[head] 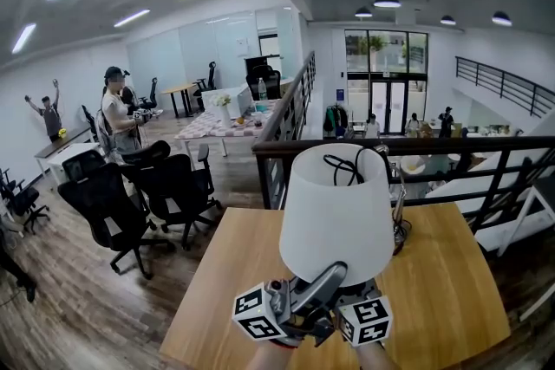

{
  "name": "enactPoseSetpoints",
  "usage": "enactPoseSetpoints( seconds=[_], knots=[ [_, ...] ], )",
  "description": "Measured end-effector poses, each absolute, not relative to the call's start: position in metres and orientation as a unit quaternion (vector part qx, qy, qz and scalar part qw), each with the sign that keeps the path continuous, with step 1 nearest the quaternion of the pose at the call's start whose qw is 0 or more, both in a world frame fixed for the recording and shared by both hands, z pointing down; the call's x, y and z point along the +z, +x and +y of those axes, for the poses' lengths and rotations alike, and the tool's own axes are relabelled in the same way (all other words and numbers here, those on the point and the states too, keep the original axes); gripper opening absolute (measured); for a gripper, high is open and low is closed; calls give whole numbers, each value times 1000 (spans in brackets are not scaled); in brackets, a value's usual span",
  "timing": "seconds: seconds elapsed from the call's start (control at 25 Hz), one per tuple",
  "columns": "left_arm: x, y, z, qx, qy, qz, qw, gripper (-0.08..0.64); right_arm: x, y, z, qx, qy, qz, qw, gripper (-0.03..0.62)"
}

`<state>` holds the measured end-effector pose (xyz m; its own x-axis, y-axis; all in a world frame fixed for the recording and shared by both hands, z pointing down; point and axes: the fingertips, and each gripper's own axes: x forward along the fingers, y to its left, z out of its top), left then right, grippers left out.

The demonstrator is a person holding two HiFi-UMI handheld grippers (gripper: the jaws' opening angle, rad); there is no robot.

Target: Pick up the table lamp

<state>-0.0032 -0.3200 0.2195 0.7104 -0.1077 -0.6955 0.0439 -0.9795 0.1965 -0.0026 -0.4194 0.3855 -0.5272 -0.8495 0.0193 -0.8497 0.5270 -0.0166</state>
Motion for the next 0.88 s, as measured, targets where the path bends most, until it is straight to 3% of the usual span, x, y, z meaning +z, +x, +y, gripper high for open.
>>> enactPoseSetpoints(
  seconds=[0.88],
  knots=[
    [194, -9, -313, -381, 922, -12, 70, 11, 354, -9, -421, -14, 479, -878, -13, 137]
  ],
)
